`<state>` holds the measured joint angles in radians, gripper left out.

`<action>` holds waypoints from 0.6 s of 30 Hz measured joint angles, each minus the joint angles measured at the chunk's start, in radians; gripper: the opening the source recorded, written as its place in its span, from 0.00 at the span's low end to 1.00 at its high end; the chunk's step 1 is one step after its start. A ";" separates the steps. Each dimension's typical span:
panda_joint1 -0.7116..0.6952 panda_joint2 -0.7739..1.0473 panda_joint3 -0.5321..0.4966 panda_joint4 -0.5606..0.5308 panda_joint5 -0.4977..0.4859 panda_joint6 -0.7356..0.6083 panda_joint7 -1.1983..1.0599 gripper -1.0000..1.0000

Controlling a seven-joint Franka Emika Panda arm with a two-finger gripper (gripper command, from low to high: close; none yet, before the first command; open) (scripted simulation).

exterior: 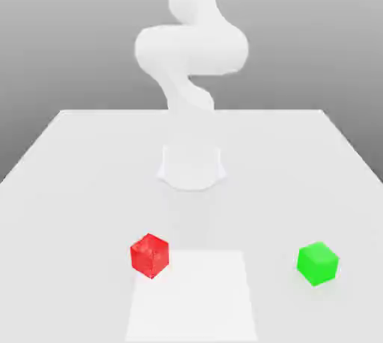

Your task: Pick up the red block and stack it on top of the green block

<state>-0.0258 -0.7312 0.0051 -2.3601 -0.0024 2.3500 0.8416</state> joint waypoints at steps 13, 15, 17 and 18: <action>-0.148 0.443 0.012 -0.365 -0.010 0.313 0.257 0.50; -0.173 0.523 0.013 -0.426 -0.005 0.368 0.297 0.50; -0.189 0.619 0.004 -0.487 -0.001 0.436 0.339 0.50; -0.193 0.668 0.000 -0.500 0.001 0.473 0.351 0.50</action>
<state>-0.2189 -0.0629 0.0053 -2.8603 -0.0010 2.8228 1.1921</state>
